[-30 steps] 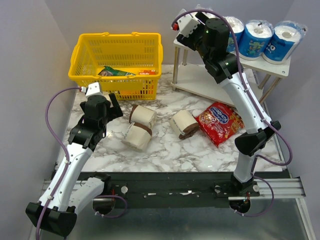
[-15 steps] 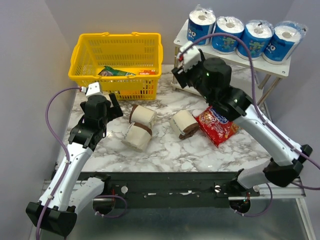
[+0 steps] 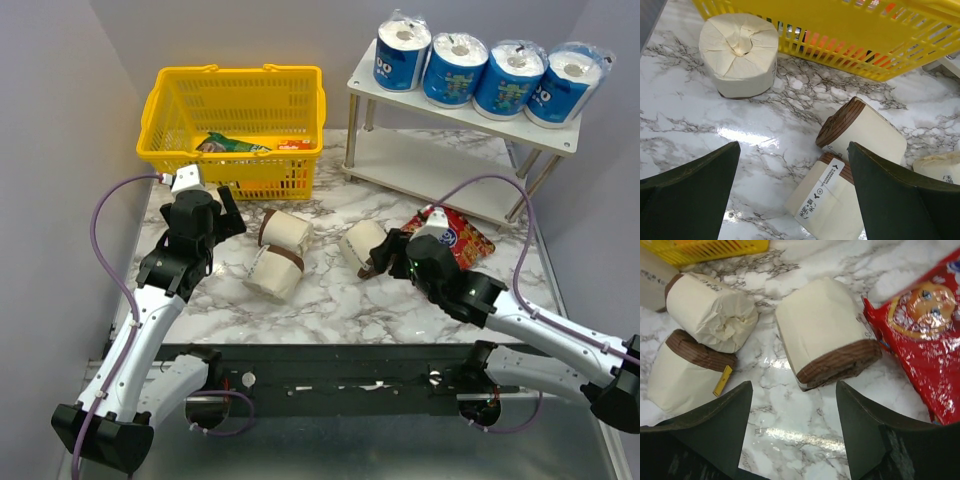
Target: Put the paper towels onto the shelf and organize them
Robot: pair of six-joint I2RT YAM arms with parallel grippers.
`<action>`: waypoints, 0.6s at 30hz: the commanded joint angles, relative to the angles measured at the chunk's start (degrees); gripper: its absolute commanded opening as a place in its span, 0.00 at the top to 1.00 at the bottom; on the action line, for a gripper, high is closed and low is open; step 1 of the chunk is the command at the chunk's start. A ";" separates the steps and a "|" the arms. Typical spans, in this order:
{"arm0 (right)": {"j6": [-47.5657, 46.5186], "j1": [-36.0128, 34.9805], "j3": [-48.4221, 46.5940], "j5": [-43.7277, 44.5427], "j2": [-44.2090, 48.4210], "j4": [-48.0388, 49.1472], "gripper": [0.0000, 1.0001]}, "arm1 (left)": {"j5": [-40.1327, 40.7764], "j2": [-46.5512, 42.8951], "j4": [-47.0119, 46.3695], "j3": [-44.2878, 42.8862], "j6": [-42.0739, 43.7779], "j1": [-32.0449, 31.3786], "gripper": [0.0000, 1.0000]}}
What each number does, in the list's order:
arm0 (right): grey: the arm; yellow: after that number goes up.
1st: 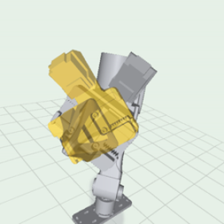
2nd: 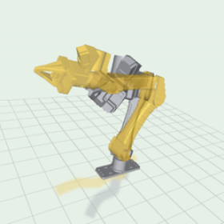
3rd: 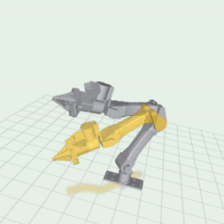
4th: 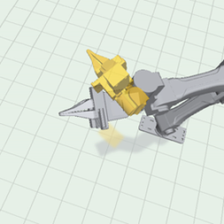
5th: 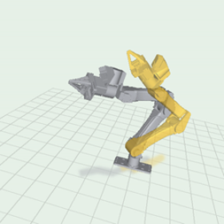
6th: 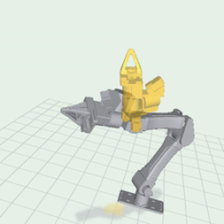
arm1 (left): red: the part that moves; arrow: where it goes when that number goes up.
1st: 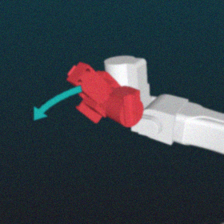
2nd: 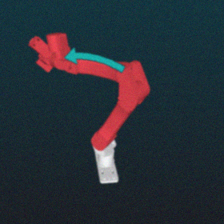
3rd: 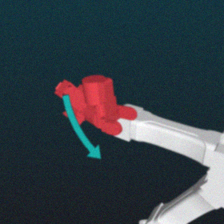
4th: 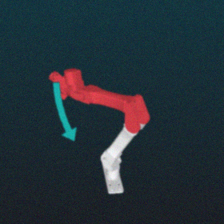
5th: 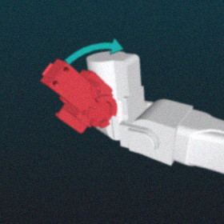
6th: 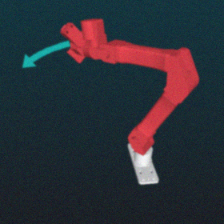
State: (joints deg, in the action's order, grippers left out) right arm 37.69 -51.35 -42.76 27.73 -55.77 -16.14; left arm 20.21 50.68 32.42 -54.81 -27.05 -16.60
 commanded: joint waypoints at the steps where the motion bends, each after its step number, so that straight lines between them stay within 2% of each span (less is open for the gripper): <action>1: 19.51 -0.15 6.62 6.81 6.54 3.57 0.24 | 1.24 -0.58 -0.87 0.67 -0.11 -0.27 0.01; 6: 27.68 -0.24 10.77 6.38 5.85 4.10 0.23 | 1.15 -0.58 -0.78 0.66 -0.02 -0.45 0.01; 9: 26.22 -0.15 11.38 5.24 4.62 7.51 0.22 | 1.15 -0.66 -0.78 0.67 0.06 -0.63 0.01; 11: 19.13 -0.15 10.43 3.14 4.18 12.33 0.23 | 1.15 -0.66 -0.78 0.66 -0.02 -0.71 0.01; 12: 13.08 -0.15 9.11 1.91 3.13 12.27 0.24 | 1.15 -0.67 -0.70 0.58 0.06 -0.71 0.01; 14: 7.08 -0.15 4.38 1.11 1.90 11.40 0.25 | 1.24 -0.84 -0.70 0.66 0.07 -0.80 0.01; 15: 0.26 -0.15 2.70 0.75 -0.28 11.31 0.25 | 1.24 -0.84 -0.78 0.67 0.15 -0.80 0.01; 17: -4.62 -0.24 -2.12 1.36 -3.19 8.08 0.25 | 1.15 -0.93 -0.78 0.67 0.15 -0.80 0.01; 18: -13.26 -0.15 -3.37 -0.20 -4.69 7.97 0.25 | 1.06 -0.93 -0.78 0.67 0.24 -0.80 0.01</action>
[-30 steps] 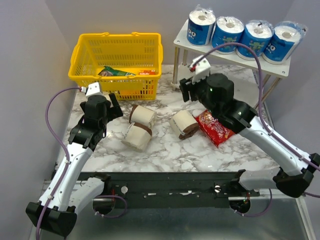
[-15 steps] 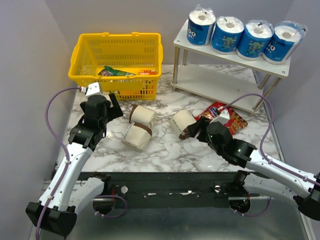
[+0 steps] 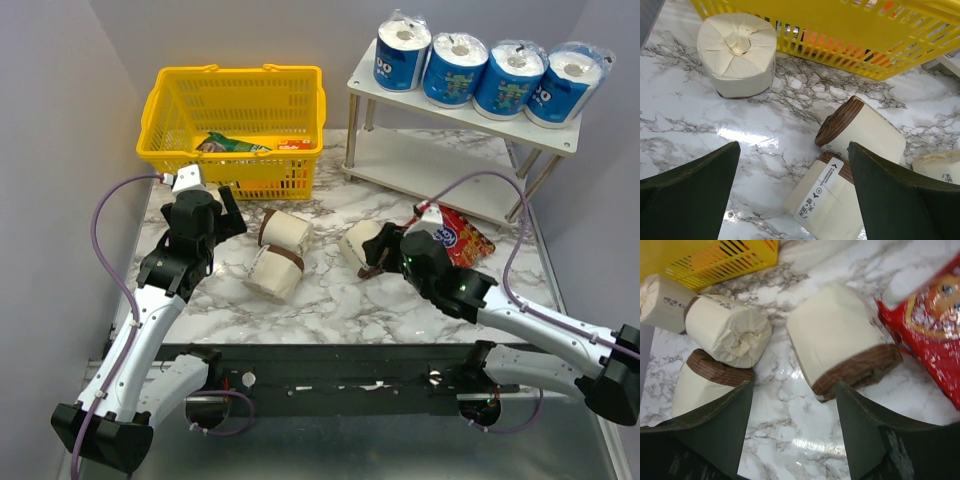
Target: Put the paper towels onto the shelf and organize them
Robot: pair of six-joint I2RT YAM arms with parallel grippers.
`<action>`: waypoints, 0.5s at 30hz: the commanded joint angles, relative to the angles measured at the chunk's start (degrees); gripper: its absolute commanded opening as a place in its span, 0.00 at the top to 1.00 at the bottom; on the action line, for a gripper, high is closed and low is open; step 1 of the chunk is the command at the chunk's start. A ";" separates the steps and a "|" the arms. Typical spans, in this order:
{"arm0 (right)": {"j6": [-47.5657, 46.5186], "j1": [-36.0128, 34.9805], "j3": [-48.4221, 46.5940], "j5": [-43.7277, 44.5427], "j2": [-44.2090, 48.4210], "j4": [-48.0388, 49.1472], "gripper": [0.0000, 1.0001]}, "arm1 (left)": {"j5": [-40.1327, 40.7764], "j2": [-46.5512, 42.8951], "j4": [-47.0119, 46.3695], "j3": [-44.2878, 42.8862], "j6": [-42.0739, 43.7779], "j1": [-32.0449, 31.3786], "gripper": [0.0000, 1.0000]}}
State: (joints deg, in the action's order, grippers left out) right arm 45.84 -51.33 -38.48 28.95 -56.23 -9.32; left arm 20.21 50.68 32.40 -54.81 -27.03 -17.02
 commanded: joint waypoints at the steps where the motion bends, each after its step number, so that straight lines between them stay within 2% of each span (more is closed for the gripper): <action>1: -27.24 -0.26 -8.88 -3.35 -7.55 1.15 0.24 | 0.98 -0.93 -0.76 0.67 0.22 -0.39 0.01; 2: -33.48 -0.09 -10.37 -5.37 -9.06 1.06 0.23 | 0.89 -0.84 -0.76 0.67 0.31 -0.47 0.01; 3: -45.03 0.09 -12.56 -9.75 -10.55 0.97 0.21 | 0.80 -0.84 -0.76 0.67 0.31 -0.56 0.01; 6: -60.56 1.66 -16.87 -16.45 -14.95 -2.09 0.18 | 0.71 -1.02 -0.94 0.75 0.40 -0.74 0.01; 9: -59.65 5.00 -22.68 -21.55 -18.56 -12.90 0.19 | 1.24 -1.10 -0.85 1.02 0.57 -1.88 0.01; 11: -58.94 5.63 -23.57 -24.36 -18.57 -13.27 0.20 | 2.90 -1.02 -0.32 0.93 0.48 -3.98 0.01; 12: -58.85 5.71 -23.92 -31.17 -18.48 -13.09 0.20 | 3.08 -1.02 0.03 0.67 0.05 -4.51 0.01; 15: -61.22 5.71 -26.29 -41.30 -19.70 -13.00 0.19 | -1.21 -1.37 1.08 1.53 -2.50 -4.87 0.01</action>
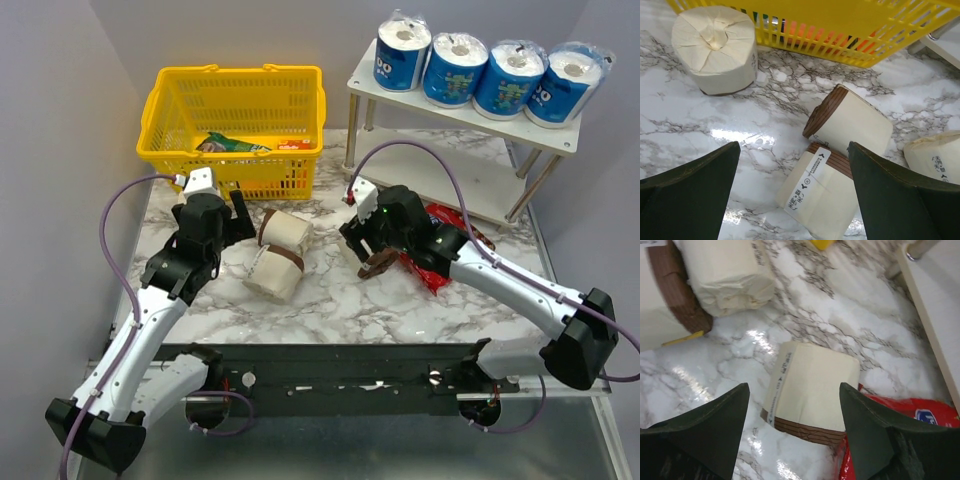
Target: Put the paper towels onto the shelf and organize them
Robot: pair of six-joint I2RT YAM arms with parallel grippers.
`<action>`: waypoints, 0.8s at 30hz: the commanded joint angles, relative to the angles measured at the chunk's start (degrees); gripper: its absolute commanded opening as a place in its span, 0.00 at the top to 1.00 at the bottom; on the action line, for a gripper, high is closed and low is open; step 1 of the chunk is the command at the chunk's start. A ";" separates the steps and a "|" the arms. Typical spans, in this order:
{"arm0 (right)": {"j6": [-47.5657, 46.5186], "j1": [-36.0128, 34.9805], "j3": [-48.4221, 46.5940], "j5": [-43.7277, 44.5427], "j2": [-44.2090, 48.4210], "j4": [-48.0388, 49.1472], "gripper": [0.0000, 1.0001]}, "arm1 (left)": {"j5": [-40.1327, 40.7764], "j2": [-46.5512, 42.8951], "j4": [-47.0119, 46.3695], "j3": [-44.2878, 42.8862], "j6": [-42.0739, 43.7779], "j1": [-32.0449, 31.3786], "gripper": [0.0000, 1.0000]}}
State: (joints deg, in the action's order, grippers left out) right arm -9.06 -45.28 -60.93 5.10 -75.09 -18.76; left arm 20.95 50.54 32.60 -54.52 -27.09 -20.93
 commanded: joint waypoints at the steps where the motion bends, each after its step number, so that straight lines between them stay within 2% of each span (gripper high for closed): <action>1: -8.32 -0.34 -4.28 -19.32 -0.93 -3.39 0.19 | -3.18 -1.59 0.71 1.87 -3.22 -0.96 0.01; 4: -9.14 -0.34 -5.60 -23.99 -3.11 -0.40 0.18 | -7.58 -2.99 3.07 3.45 -7.44 -0.96 0.01; 7: -2.23 -0.43 -11.05 -26.80 -8.73 -0.57 0.20 | -12.15 -5.45 4.40 7.40 -14.64 -0.87 0.01; 12: 7.38 -1.39 -7.28 -33.47 -12.09 14.08 0.21 | -20.67 -11.43 -2.53 19.51 -23.43 -0.87 0.01; 14: 8.97 -1.74 -5.52 -32.88 -12.71 17.78 0.21 | -20.86 -12.05 -5.08 22.34 -26.69 -0.87 0.01; 18: 12.22 -2.01 -2.89 -24.81 -10.79 18.24 0.21 | -24.20 -14.06 -8.42 28.05 -30.29 -0.96 0.01; 24: 10.99 -1.92 2.21 -24.09 -5.52 18.15 0.21 | -23.50 -24.08 -13.44 36.40 -38.46 -1.13 0.01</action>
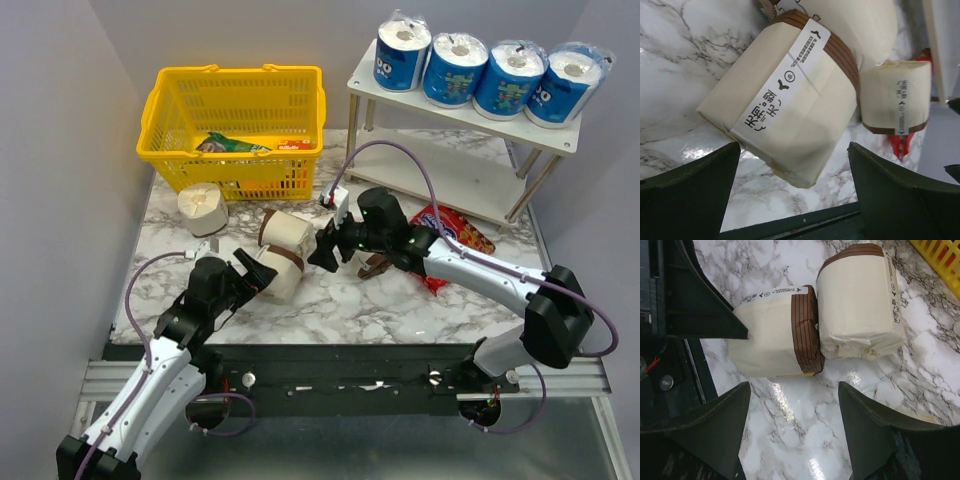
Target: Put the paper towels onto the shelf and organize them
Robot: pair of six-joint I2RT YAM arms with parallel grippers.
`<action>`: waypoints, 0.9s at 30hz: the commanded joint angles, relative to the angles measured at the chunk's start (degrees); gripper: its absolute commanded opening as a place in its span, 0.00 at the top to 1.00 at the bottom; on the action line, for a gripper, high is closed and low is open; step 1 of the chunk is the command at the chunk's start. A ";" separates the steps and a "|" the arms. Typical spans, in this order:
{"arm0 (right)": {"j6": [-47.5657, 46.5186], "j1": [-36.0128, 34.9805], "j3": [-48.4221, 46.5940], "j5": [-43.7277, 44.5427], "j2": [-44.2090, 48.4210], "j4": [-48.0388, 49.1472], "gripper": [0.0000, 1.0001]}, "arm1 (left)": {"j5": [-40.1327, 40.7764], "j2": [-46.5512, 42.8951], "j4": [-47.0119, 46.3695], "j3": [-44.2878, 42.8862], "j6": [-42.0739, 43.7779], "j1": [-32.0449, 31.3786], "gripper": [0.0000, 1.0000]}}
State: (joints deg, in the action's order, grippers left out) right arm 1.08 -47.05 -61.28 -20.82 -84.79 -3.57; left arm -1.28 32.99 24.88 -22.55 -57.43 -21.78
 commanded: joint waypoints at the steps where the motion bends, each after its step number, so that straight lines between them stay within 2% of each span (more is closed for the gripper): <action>1: 0.85 -0.15 3.17 2.18 5.76 3.05 0.21 | -1.01 -7.76 -6.86 5.57 -9.18 -0.28 0.01; 5: 1.20 -0.15 6.07 4.29 9.73 2.96 0.21 | -2.59 -12.42 -15.99 12.34 -14.63 -0.54 0.01; 8: 1.64 -0.15 7.75 6.40 12.19 2.96 0.21 | -1.54 -12.78 -18.64 14.72 -16.66 -1.60 0.01; 14: 1.29 -0.15 8.19 7.98 14.66 2.34 0.21 | 4.52 -13.74 -14.08 12.70 -17.89 -5.72 0.01; 18: 1.73 -0.15 8.19 8.34 14.92 2.26 0.21 | 4.27 -13.40 -17.49 15.51 -23.42 -7.75 0.01; 23: 1.47 -0.15 8.19 10.00 15.45 0.59 0.21 | 10.31 -15.22 -8.28 14.90 -28.35 -12.49 0.01; 27: 1.64 -0.15 8.45 11.76 16.06 0.32 0.21 | 13.93 -18.39 -7.56 15.95 -29.76 -14.69 0.01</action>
State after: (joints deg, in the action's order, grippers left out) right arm 2.15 -47.05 -53.76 -12.25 -70.52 -2.83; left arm 5.52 17.82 14.48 -7.44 -83.57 -34.87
